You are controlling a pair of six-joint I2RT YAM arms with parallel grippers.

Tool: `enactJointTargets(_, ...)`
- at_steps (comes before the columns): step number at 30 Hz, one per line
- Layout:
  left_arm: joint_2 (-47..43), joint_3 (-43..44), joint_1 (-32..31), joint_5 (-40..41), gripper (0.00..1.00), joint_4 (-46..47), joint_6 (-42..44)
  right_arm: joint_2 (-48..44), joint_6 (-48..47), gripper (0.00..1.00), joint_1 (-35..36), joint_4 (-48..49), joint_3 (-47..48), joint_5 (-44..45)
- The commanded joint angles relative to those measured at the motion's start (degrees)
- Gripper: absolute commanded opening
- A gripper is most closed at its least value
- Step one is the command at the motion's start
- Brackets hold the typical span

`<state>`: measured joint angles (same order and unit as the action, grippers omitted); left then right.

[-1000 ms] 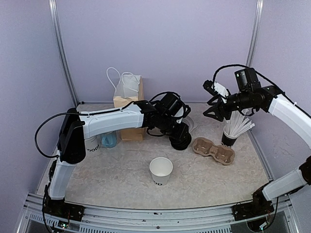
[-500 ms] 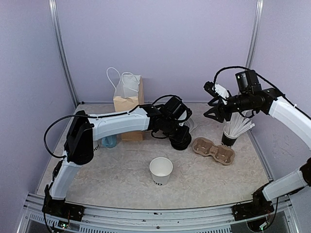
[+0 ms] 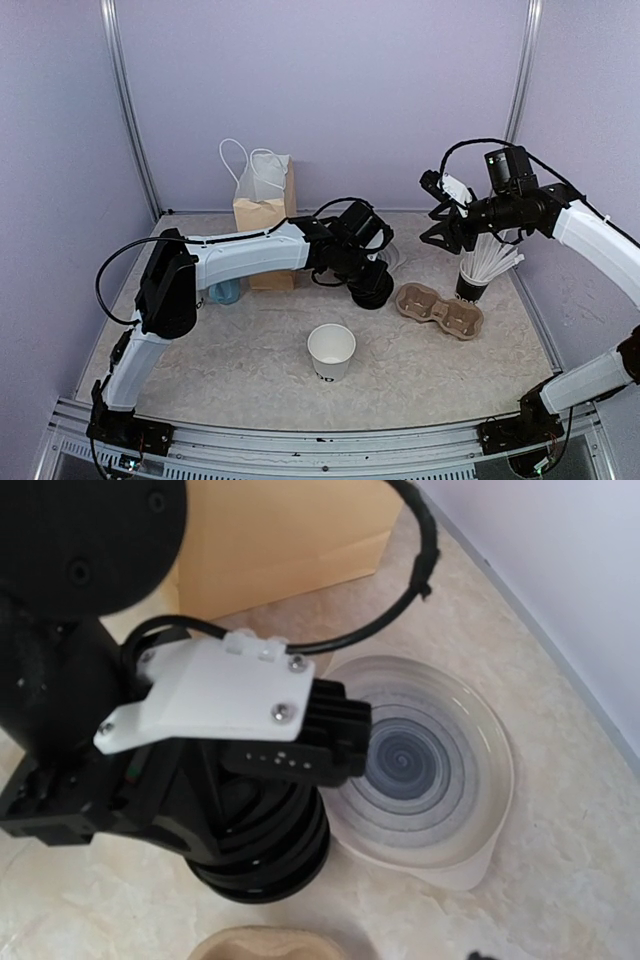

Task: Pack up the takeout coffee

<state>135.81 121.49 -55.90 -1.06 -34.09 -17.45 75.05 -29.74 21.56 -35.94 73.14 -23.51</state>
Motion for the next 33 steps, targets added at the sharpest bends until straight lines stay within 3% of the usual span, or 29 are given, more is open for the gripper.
enactJointTargets(1,0.71,1.8,0.53,-0.33,0.12,-0.45,0.84,-0.98,-0.32,0.62,-0.46,1.54,-1.16,0.28)
enactJointTargets(13,-6.76,1.29,0.65,-0.74,0.03,-3.76,3.38,-0.01,-0.27,0.62,-0.47,0.42,0.1,-0.76)
enactJointTargets(20,-20.06,-9.49,0.45,-12.98,0.02,2.96,9.91,-0.29,0.72,0.69,-0.71,-0.87,3.27,-3.72)
enactJointTargets(21,-25.27,-14.86,0.02,-20.57,0.03,6.57,13.42,-1.95,-0.62,0.76,-0.97,-1.01,3.26,-11.15)
enactJointTargets(22,-27.64,-17.04,-0.22,-23.1,0.03,8.16,14.28,-2.9,-2.47,0.79,-1.07,-1.72,3.17,-16.01)
enactJointTargets(27,-37.16,-27.55,1.29,-28.93,0.01,19.15,12.04,-3.36,-1.12,0.85,-1.11,-2.77,4.74,-33.68)
enactJointTargets(30,-41.7,-34.93,3.67,-34.09,0.0,29.32,6.86,-2.6,2.03,0.99,-0.9,1.34,2.27,-39.11)
enactJointTargets(33,-44.19,-39.61,5.78,-39.6,0.0,39.67,0.79,-0.53,4.03,0.99,0.33,3.56,3.19,-38.7)
